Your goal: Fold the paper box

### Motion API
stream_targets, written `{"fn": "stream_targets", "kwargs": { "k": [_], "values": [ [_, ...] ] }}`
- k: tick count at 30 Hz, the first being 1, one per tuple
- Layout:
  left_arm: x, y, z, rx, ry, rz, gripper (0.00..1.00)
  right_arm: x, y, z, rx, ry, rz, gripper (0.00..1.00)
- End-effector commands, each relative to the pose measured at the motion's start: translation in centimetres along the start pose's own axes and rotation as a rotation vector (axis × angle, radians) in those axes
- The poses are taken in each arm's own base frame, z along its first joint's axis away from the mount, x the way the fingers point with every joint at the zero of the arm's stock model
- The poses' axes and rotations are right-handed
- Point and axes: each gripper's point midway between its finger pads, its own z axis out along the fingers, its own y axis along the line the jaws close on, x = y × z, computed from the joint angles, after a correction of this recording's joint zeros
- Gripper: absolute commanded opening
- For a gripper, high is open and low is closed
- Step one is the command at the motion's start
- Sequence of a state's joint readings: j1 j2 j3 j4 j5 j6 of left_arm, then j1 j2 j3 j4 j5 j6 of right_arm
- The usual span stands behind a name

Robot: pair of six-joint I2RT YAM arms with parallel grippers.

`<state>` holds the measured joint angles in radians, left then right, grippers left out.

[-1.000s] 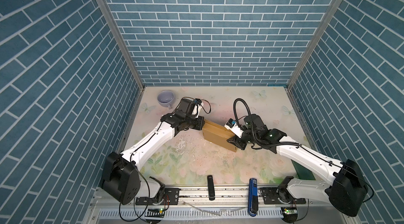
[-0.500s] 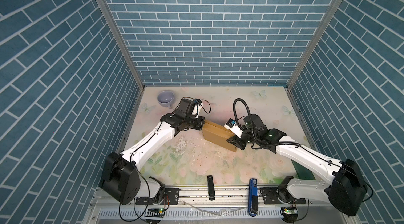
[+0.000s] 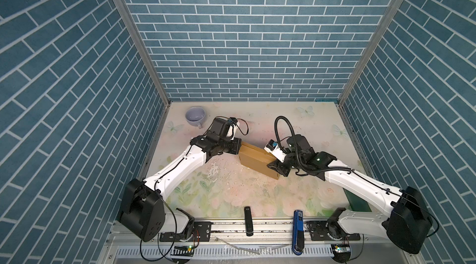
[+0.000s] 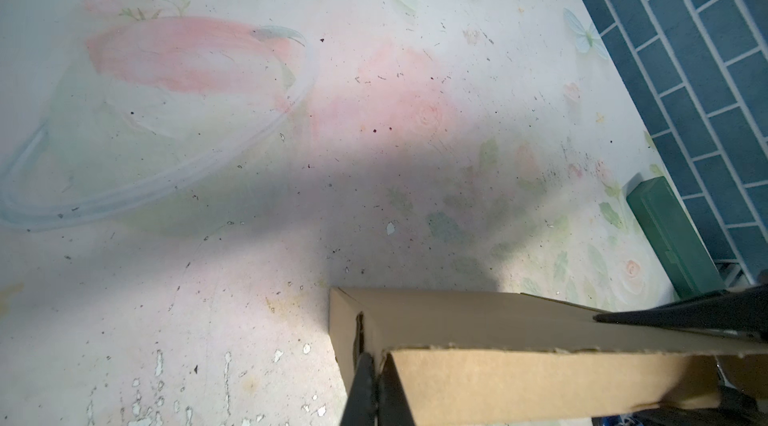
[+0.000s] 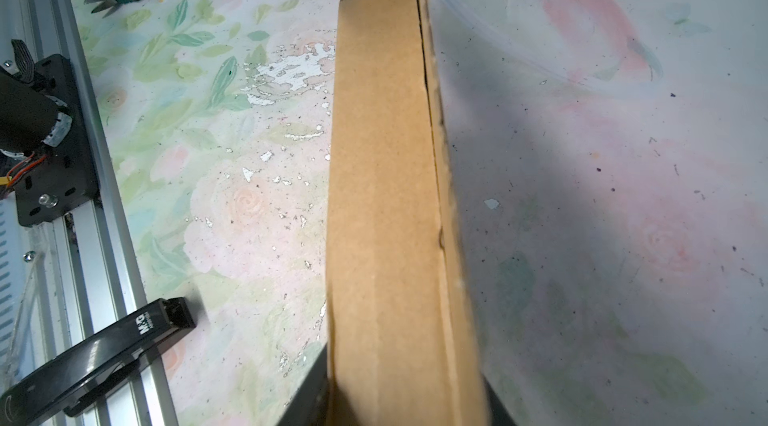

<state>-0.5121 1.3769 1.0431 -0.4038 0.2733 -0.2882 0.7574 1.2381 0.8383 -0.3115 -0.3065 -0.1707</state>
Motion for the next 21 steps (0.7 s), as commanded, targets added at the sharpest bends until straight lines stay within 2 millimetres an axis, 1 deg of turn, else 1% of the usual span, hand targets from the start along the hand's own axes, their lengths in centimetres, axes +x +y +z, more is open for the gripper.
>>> {"fn": "stream_targets", "kwargs": {
  "k": [1, 13, 21],
  "values": [
    [0.7, 0.9, 0.1, -0.046, -0.009, 0.003, 0.00, 0.1, 0.1, 0.2, -0.001, -0.018, 0.014, 0.17],
    [1.6, 1.2, 0.4, -0.083, -0.056, 0.028, 0.00, 0.2, 0.0, 0.5, 0.000, -0.019, 0.027, 0.18],
    [1.7, 1.6, 0.7, -0.111, -0.067, 0.032, 0.00, 0.0, -0.2, -0.1, 0.025, -0.033, 0.029, 0.31]
  ]
}}
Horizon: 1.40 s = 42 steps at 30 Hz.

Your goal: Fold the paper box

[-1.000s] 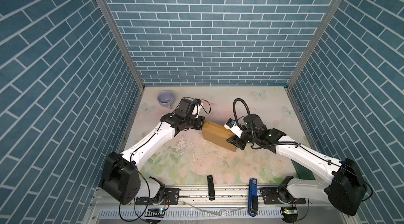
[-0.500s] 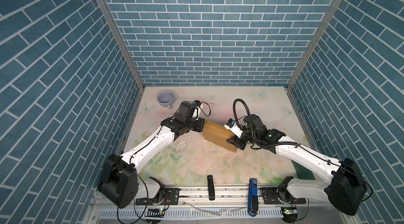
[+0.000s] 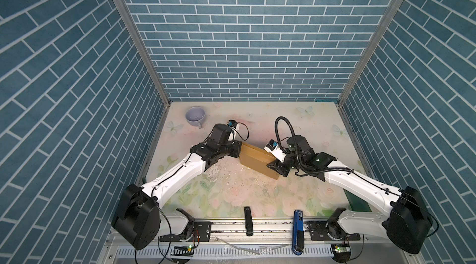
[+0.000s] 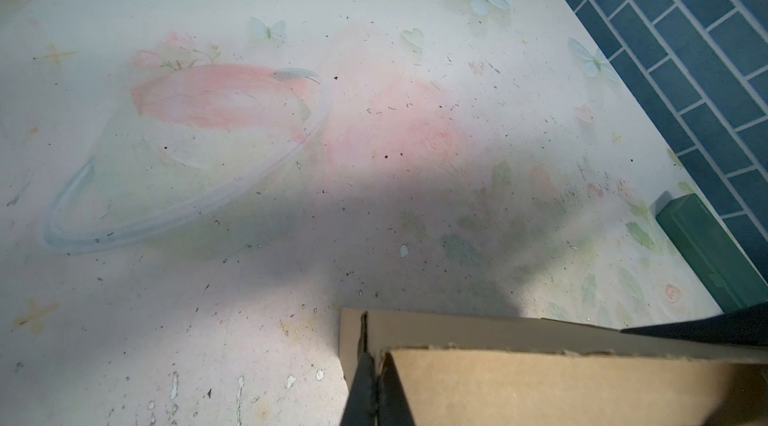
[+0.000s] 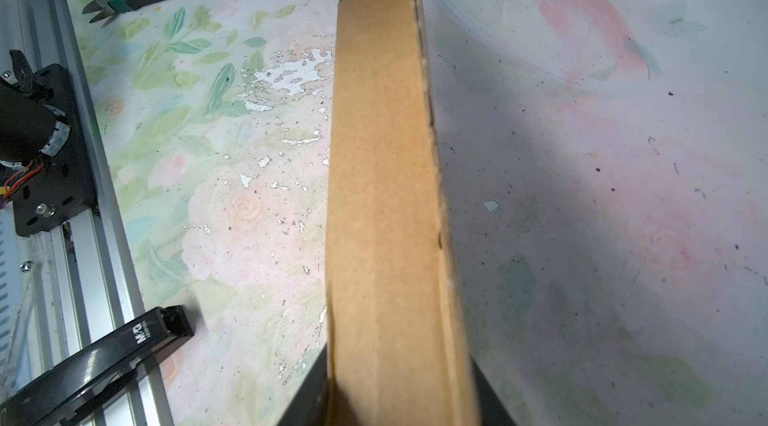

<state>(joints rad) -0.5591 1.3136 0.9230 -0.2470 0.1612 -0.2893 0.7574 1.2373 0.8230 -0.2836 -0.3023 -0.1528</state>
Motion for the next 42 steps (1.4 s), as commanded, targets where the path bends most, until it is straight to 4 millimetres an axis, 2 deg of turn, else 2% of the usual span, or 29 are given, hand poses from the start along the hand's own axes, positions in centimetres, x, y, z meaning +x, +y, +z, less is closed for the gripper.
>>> {"fn": "stream_targets", "kwargs": {
  "k": [1, 6, 16, 26, 31, 38, 42],
  "values": [
    [1.7, 1.3, 0.4, -0.065, 0.046, -0.013, 0.00, 0.0, -0.1, -0.4, 0.020, -0.021, 0.017, 0.33],
    [1.8, 1.2, 0.5, -0.074, 0.042, -0.006, 0.00, -0.1, -0.1, -1.0, 0.029, -0.023, 0.016, 0.40],
    [1.3, 0.6, 0.3, -0.105, 0.033, 0.031, 0.00, 0.0, 0.3, -1.8, 0.024, -0.026, 0.022, 0.46],
    [0.6, 0.2, -0.4, -0.133, 0.011, 0.048, 0.00, 1.4, 0.3, -0.5, 0.009, 0.008, 0.016, 0.43],
    [1.0, 0.3, -0.4, -0.144, 0.016, 0.047, 0.00, 2.5, 0.4, 0.3, 0.001, 0.016, 0.003, 0.48],
    [1.4, 0.3, 0.0, -0.161, 0.024, 0.050, 0.00, 2.8, 0.4, 0.1, 0.005, 0.024, 0.001, 0.56],
    [1.6, 0.2, 0.3, -0.176, 0.031, 0.061, 0.00, 2.5, 0.4, -0.7, 0.023, 0.013, -0.002, 0.57]
  ]
}}
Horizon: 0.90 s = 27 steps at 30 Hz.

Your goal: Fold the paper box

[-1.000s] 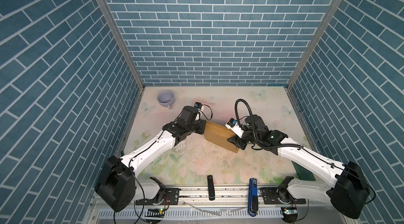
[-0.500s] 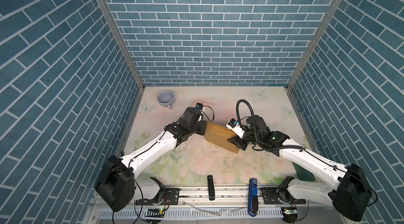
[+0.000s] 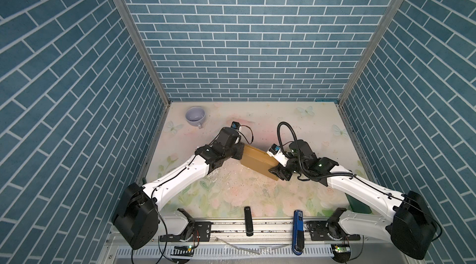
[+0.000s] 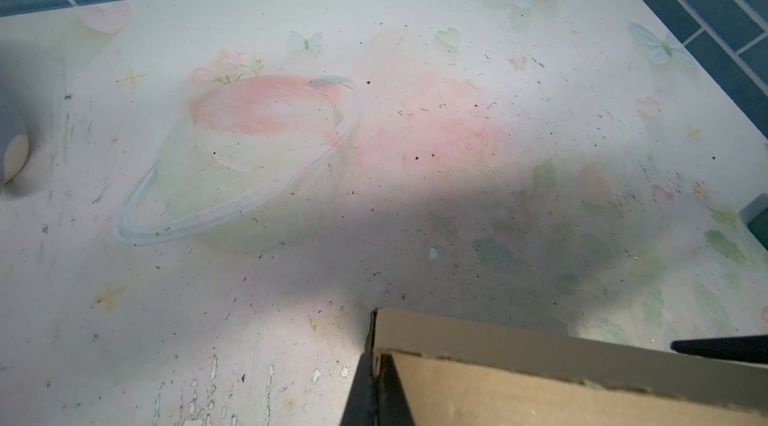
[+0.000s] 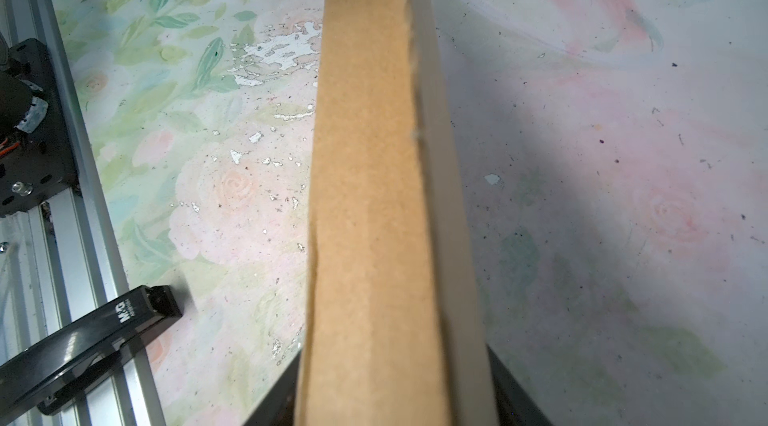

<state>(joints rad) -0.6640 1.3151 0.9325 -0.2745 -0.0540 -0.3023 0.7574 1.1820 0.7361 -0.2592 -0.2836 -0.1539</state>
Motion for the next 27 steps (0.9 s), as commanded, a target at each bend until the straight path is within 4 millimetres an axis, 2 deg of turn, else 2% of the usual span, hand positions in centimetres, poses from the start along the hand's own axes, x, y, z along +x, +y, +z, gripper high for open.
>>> {"fn": "stream_targets", "kwargs": {
  "k": [1, 18, 27],
  "values": [
    [1.2, 0.2, 0.4, -0.039, 0.051, 0.011, 0.00, 0.4, 0.2, -0.9, 0.010, 0.001, -0.004, 0.57],
    [0.5, -0.5, 0.3, -0.099, 0.041, 0.058, 0.00, -0.6, 0.9, -5.3, 0.049, -0.063, -0.003, 0.57],
    [0.7, -0.5, 0.4, -0.112, 0.051, 0.064, 0.00, -2.0, 0.1, -8.3, 0.139, -0.126, 0.000, 0.54]
  ]
}}
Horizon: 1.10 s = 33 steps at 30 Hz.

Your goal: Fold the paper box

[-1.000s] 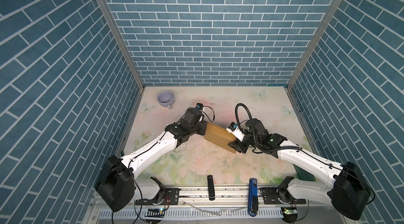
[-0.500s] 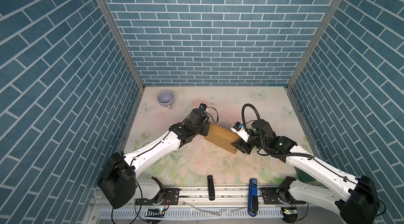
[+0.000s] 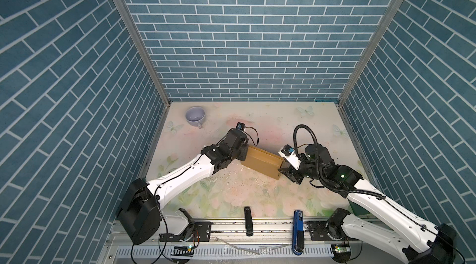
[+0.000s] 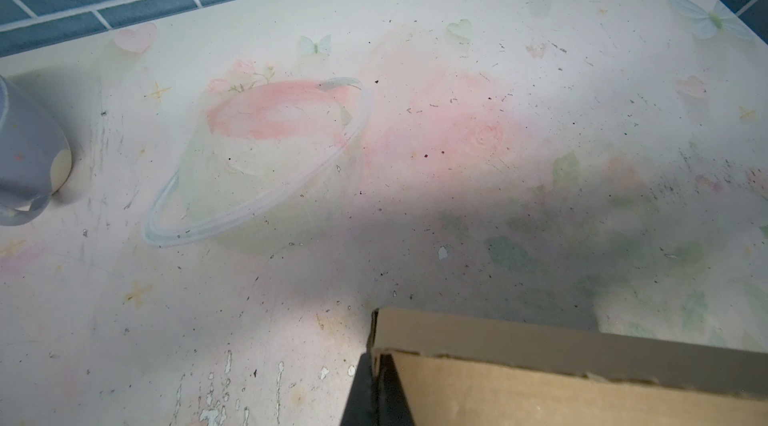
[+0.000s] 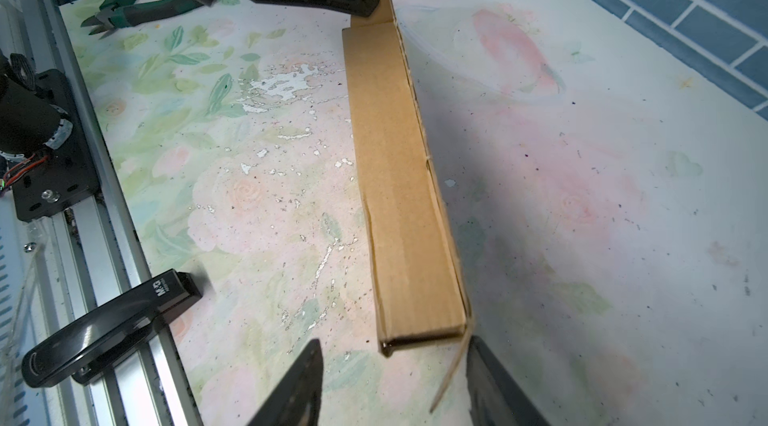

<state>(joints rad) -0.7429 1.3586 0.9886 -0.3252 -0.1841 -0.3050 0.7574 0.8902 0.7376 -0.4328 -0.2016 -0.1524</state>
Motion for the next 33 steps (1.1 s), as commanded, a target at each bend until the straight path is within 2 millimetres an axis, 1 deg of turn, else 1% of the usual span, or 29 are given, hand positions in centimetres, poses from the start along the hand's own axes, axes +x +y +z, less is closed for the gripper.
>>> {"fn": "stream_targets", "kwargs": {
  "k": [1, 5, 10, 12, 15, 19, 21, 26, 29, 33],
  "values": [
    [0.8, 0.4, 0.4, -0.035, 0.048, 0.011, 0.00, -1.4, -0.6, -1.9, 0.053, -0.036, 0.028, 0.54],
    [0.8, 0.4, 0.5, -0.041, 0.053, 0.017, 0.00, -1.9, -1.5, -3.5, 0.117, -0.057, 0.025, 0.54],
    [0.7, 0.2, 0.6, -0.037, 0.053, 0.020, 0.00, -1.9, -2.4, -4.5, 0.182, -0.066, 0.021, 0.53],
    [0.7, 0.2, 0.7, -0.036, 0.053, 0.020, 0.00, -1.8, -2.8, -4.8, 0.210, -0.063, 0.017, 0.52],
    [0.8, 0.1, 0.9, -0.035, 0.057, 0.022, 0.00, -1.4, -4.2, -5.4, 0.297, -0.047, 0.016, 0.47],
    [0.8, 0.0, 0.8, -0.036, 0.057, 0.025, 0.00, -0.7, -5.7, -5.6, 0.383, -0.003, 0.011, 0.46],
    [0.8, 0.0, 0.9, -0.036, 0.056, 0.025, 0.00, -0.5, -6.0, -5.4, 0.396, 0.013, 0.011, 0.46],
    [0.7, -0.2, 0.8, -0.037, 0.054, 0.030, 0.00, 0.0, -6.4, -3.8, 0.387, 0.061, -0.001, 0.46],
    [0.8, -0.2, 0.9, -0.040, 0.056, 0.032, 0.00, -0.2, -6.4, -2.8, 0.375, 0.071, -0.010, 0.45],
    [0.9, -0.3, 1.0, -0.041, 0.060, 0.035, 0.00, -0.8, -6.2, -1.7, 0.342, 0.058, -0.016, 0.45]
  ]
}}
